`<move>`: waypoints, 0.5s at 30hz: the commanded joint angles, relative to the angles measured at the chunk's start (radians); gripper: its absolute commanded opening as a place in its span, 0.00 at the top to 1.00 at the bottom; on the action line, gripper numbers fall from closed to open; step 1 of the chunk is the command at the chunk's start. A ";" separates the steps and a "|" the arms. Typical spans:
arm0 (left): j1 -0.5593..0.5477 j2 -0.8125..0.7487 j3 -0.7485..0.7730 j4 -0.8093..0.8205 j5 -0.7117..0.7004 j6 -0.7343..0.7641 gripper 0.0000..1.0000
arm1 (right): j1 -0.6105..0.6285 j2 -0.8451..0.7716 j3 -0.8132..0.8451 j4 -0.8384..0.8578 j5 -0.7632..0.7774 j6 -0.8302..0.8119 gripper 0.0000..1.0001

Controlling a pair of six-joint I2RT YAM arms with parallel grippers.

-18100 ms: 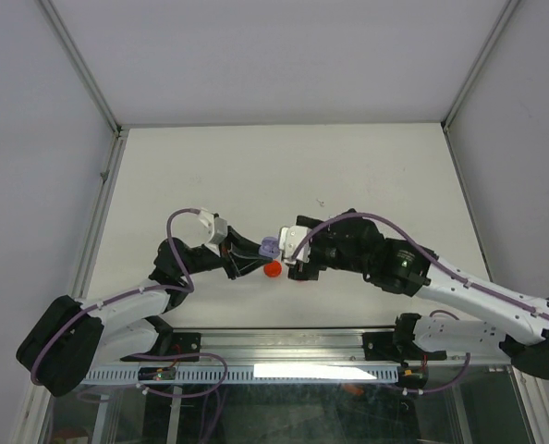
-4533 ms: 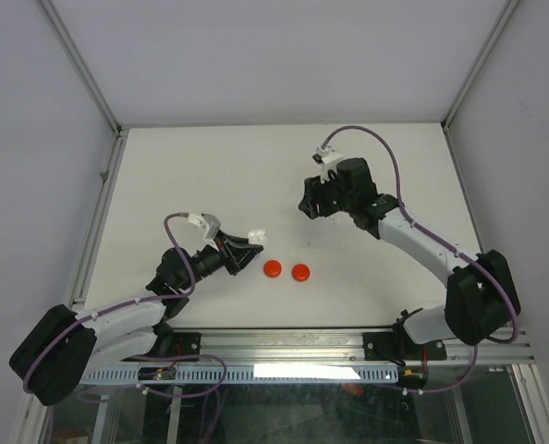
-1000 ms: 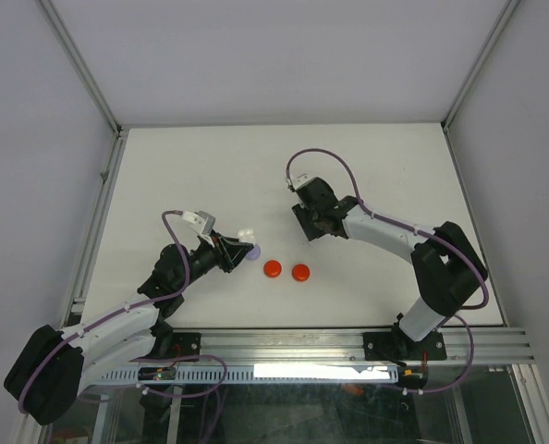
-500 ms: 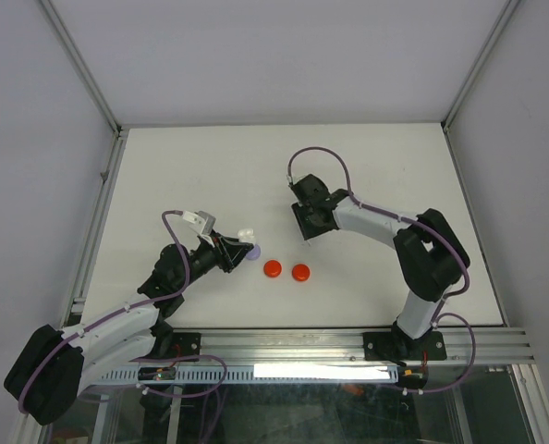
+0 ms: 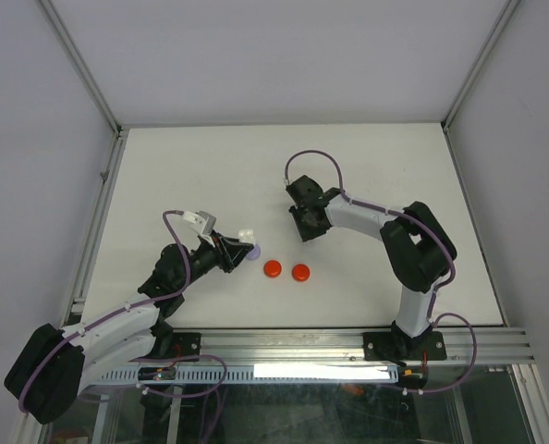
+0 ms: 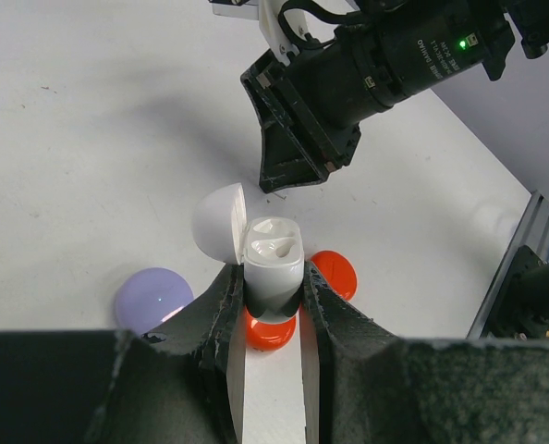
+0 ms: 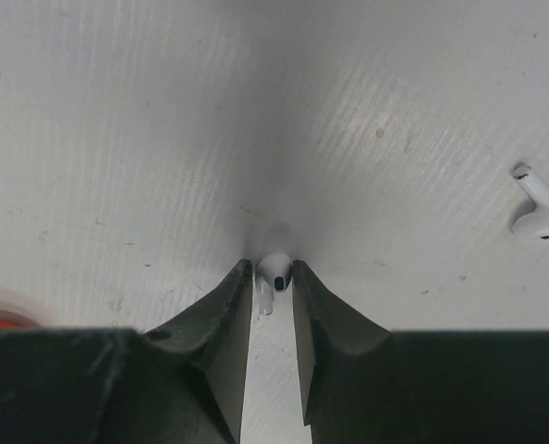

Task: Insert the wireless bluetooth earbuds into the charging case
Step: Pick up the earbud from the center of the board.

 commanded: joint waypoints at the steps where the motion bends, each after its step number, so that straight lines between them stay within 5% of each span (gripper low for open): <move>1: 0.014 -0.003 0.022 0.065 0.006 0.001 1.00 | -0.002 0.009 0.040 -0.012 0.001 0.016 0.74; 15: 0.014 0.008 0.009 0.141 0.025 -0.003 1.00 | 0.000 -0.098 0.003 0.044 -0.053 -0.014 0.87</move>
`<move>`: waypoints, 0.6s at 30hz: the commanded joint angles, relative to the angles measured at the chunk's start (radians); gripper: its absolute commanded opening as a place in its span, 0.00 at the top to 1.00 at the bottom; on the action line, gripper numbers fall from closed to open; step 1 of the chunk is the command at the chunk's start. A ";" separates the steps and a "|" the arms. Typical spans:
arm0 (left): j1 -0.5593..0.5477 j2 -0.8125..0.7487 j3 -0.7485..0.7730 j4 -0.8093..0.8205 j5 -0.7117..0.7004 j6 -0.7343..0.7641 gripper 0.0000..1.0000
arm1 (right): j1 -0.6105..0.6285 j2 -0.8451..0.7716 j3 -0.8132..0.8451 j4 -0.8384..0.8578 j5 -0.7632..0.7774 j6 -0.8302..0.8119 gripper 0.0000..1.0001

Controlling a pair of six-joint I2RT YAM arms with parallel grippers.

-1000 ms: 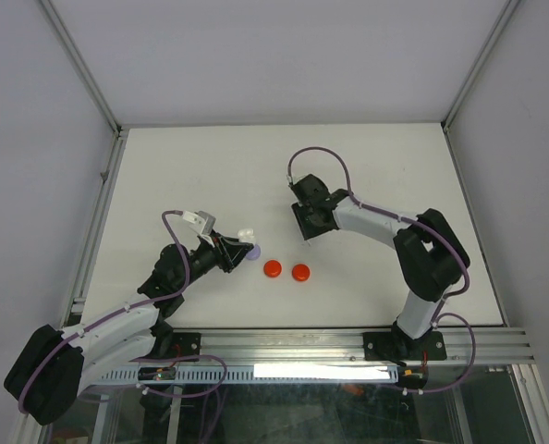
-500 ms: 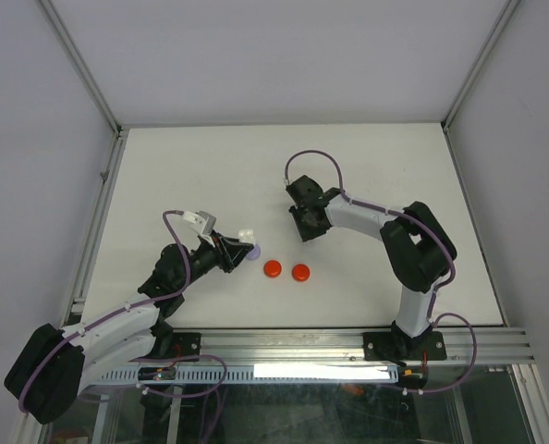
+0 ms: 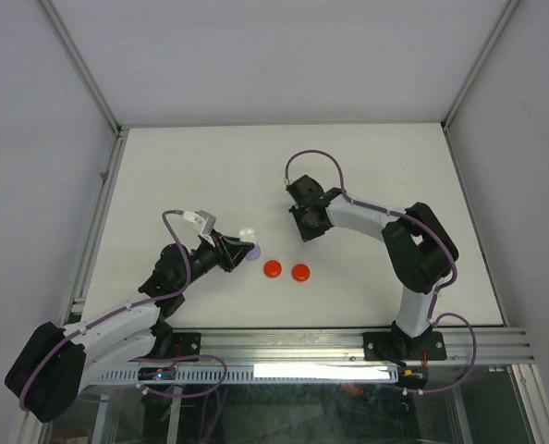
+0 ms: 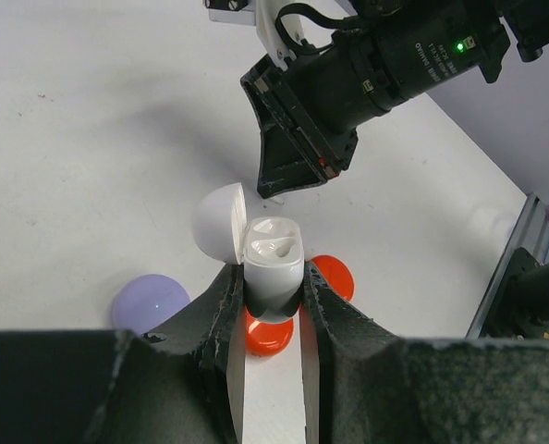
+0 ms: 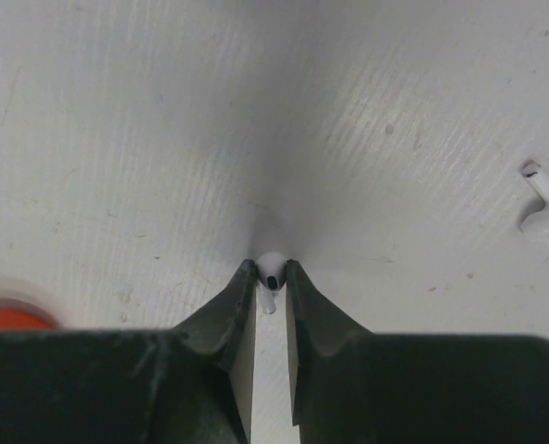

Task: Insert the wireless bluetooth earbuds into the charging case
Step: Pick up the earbud from the center of the board.

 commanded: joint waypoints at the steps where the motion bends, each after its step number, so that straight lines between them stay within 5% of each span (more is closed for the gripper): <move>1: 0.013 -0.003 0.004 0.139 0.024 -0.002 1.00 | 0.001 -0.116 -0.007 0.057 -0.049 -0.023 0.87; 18: 0.013 0.020 -0.024 0.425 0.130 0.053 1.00 | 0.018 -0.568 -0.126 0.341 -0.275 -0.051 0.90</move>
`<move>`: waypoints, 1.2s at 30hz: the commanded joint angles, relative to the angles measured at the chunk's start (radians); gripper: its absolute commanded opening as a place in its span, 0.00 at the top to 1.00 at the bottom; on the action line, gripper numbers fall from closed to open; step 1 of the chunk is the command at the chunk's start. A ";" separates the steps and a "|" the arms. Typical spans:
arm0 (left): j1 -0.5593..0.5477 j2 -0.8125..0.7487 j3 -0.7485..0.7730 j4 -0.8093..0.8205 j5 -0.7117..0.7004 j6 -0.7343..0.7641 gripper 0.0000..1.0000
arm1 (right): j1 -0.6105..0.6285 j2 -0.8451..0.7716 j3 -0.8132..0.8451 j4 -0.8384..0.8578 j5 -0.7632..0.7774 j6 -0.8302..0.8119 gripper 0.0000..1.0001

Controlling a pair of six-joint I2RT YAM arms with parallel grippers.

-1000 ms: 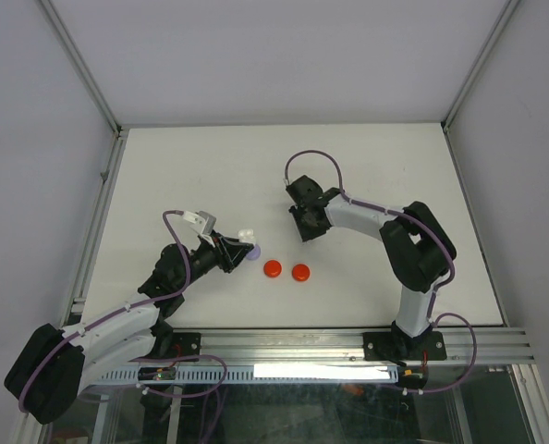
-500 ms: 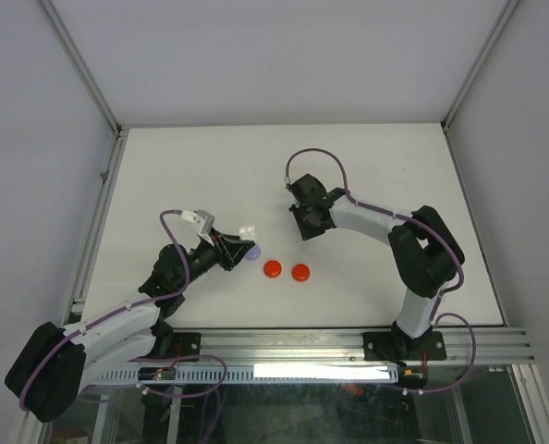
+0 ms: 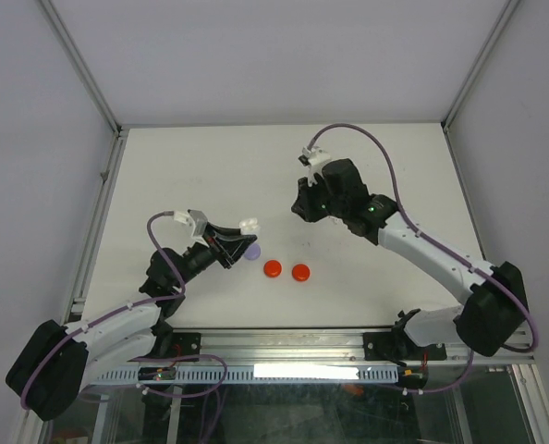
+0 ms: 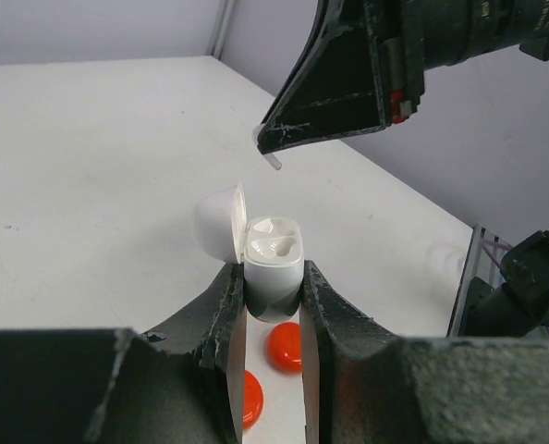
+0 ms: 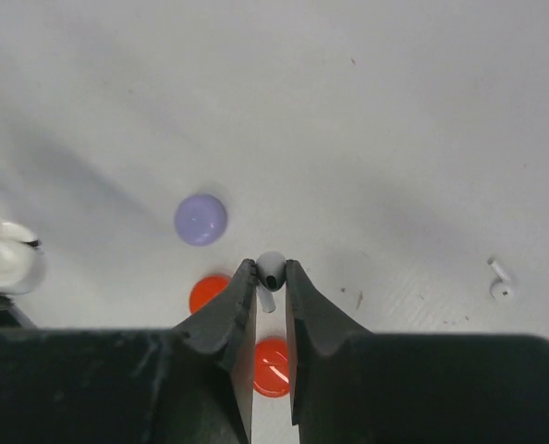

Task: Insert the wireless bluetooth earbuds into the charging case
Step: Pick up the earbud from the center of the board, then place the earbud in the charging case.

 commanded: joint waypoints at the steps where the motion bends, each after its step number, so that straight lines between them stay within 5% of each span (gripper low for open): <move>1: 0.007 0.015 -0.015 0.184 0.062 0.041 1.00 | 0.018 -0.139 -0.041 0.190 -0.122 -0.017 0.90; 22: 0.007 0.034 0.002 0.426 0.252 0.072 1.00 | 0.146 -0.337 -0.260 0.756 -0.376 0.064 0.90; 36: 0.007 0.047 0.014 0.483 0.269 0.045 1.00 | 0.210 -0.306 -0.288 0.831 -0.398 0.059 0.90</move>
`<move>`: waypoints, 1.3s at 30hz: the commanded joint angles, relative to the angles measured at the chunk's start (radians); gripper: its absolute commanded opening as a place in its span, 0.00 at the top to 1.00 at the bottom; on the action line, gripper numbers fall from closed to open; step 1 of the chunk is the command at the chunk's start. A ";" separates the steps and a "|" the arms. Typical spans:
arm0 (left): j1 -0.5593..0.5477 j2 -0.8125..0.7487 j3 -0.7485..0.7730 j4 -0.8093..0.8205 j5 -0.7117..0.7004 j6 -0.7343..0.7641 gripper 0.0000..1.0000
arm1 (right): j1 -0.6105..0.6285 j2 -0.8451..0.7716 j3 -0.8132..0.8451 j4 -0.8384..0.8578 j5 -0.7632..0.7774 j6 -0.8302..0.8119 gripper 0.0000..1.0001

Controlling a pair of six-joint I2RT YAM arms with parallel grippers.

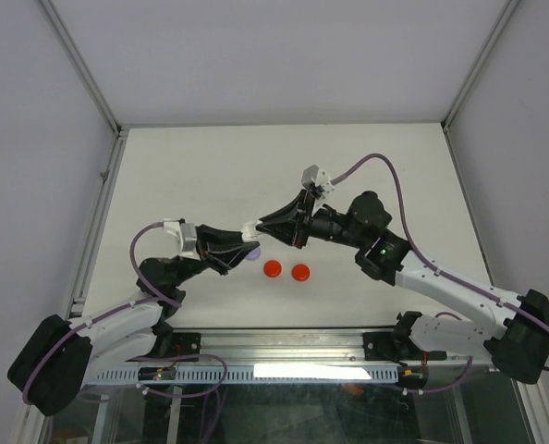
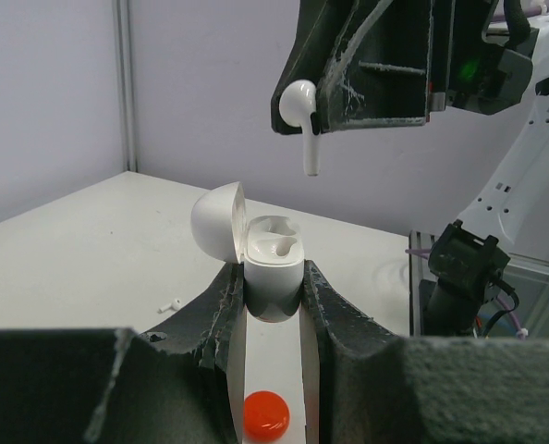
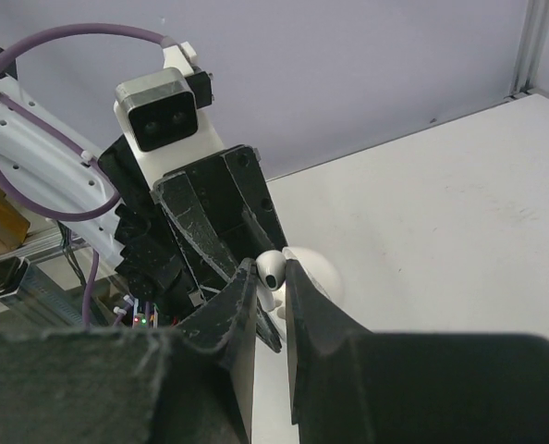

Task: Insert the wireless bluetooth earbuds into the charging case
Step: Place the earbud in the charging case.

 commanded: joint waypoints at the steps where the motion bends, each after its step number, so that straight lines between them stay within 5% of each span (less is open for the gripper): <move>1: 0.007 0.004 0.024 0.102 0.028 -0.006 1.00 | 0.014 0.004 -0.009 0.083 -0.004 -0.009 0.90; 30: 0.007 0.023 0.012 0.221 -0.008 -0.124 1.00 | 0.042 0.024 -0.059 0.144 0.017 -0.031 0.90; 39: 0.007 0.013 -0.004 0.255 -0.041 -0.134 1.00 | 0.044 0.002 -0.076 0.135 0.030 -0.034 0.83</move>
